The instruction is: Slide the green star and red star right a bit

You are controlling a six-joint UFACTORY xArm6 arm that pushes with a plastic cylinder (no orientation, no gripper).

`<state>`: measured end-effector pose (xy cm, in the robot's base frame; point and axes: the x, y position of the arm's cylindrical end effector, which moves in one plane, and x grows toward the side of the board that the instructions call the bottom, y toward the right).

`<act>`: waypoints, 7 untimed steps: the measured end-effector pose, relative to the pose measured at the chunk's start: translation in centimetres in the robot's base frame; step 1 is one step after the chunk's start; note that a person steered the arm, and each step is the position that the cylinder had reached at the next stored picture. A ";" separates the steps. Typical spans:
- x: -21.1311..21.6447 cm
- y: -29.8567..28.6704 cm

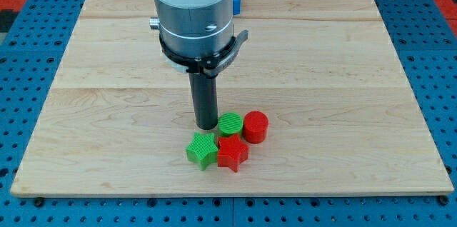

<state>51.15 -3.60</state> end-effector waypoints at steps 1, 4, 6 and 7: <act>-0.9 0.0; 2.6 -8.3; 4.7 -3.5; 6.3 -3.8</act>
<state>57.47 -7.37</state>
